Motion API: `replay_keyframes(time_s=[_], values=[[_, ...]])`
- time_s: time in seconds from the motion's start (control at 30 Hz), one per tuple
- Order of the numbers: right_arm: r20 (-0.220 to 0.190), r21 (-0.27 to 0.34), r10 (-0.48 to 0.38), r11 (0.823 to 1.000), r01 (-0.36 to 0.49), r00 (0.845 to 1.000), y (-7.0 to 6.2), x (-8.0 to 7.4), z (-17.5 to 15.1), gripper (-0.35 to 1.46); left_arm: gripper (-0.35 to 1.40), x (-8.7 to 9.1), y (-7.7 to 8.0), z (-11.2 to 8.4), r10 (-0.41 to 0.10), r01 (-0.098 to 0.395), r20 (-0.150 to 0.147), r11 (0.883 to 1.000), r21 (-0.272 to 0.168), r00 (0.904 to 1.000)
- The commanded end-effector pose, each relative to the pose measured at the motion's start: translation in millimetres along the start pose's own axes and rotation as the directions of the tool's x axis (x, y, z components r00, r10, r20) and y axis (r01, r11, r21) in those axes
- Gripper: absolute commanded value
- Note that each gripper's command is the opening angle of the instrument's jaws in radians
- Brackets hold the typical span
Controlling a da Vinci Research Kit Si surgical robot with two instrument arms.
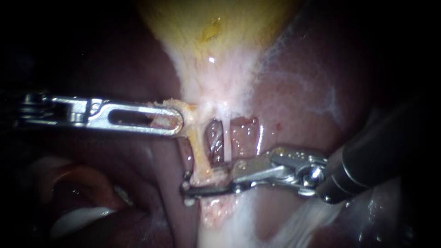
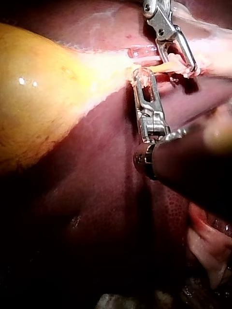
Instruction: Going back second clip left tube
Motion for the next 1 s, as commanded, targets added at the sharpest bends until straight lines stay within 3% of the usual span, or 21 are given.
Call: replay_keyframes(time_s=[0.03, 0.17, 0.4, 0.6, 1.0], values=[[-0.003, -0.018, -0.02, 1.0, 0.019, 1.0, 0.0, 0.0, 0.0, 0.46, -0.35, 0.0, 0.0, 0.0, 0.0, 0.0, 0.0, 1.0, 0.0, 1.0], [-0.008, -0.072, -0.062, 0.995, 0.062, 0.998, 0.1, 0.1, -0.1, 0.5, -0.35, 0.0, 0.0, 0.0, 0.0, 0.0, 0.0, 1.0, 0.0, 1.0], [-0.003, -0.052, -0.095, 0.994, 0.094, 0.996, -0.7, -0.2, -1.1, 0.5, -0.35, 0.0, 0.0, 0.0, 0.0, 0.0, 0.0, 1.0, 0.0, 1.0], [-0.001, -0.074, -0.143, 0.987, 0.142, 0.99, -0.5, -0.1, -3.3, 0.5, -0.35, 0.0, 0.0, 0.0, 0.0, 0.0, 0.0, 1.0, 0.0, 1.0], [0.008, -0.103, -0.261, 0.96, 0.261, 0.965, -0.8, 3.7, -12.0, 0.5, -0.35, 0.0, 0.0, -0.1, 0.0, 0.0, 0.0, 1.0, 0.0, 1.0]])
